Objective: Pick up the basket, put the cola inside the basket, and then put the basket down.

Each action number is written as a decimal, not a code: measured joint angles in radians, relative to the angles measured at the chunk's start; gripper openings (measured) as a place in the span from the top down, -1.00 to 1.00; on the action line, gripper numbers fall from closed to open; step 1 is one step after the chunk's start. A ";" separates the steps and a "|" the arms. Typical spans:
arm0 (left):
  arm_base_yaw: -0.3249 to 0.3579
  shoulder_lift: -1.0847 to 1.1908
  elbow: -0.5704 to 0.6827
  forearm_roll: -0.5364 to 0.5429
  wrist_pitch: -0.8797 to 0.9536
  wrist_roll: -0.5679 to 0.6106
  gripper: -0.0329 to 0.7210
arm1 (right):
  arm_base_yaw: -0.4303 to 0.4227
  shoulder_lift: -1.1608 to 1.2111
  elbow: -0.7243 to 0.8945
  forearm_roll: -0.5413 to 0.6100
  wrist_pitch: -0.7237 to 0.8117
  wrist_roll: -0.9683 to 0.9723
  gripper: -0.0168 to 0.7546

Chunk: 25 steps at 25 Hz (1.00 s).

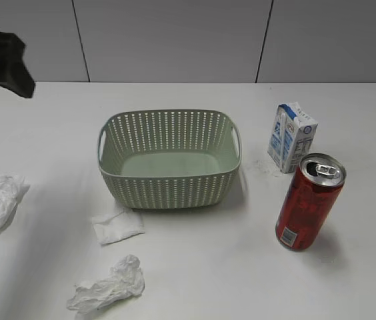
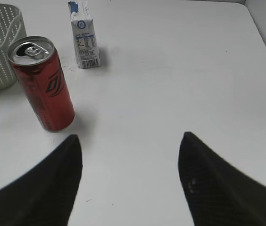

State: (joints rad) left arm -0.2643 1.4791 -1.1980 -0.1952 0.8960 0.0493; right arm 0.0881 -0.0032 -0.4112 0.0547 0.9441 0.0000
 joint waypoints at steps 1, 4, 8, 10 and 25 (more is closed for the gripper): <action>-0.021 0.036 -0.031 -0.001 0.021 0.000 -0.55 | 0.000 0.000 0.000 0.000 0.000 0.000 -0.31; -0.070 0.153 -0.101 -0.002 0.050 -0.049 -0.55 | 0.000 0.000 0.000 0.001 0.000 0.000 -0.31; -0.103 0.271 -0.178 -0.004 0.055 -0.134 -0.55 | 0.000 0.000 0.000 0.008 0.000 0.000 -0.31; -0.117 0.327 -0.215 -0.003 0.063 -0.170 -0.55 | 0.000 0.000 0.000 0.015 0.000 0.000 -0.31; -0.181 0.586 -0.323 0.056 0.097 -0.352 -0.44 | 0.000 0.000 0.000 0.020 -0.001 0.000 -0.31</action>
State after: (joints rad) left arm -0.4452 2.0651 -1.5214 -0.1397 0.9933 -0.3022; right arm 0.0881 -0.0032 -0.4112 0.0747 0.9431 0.0000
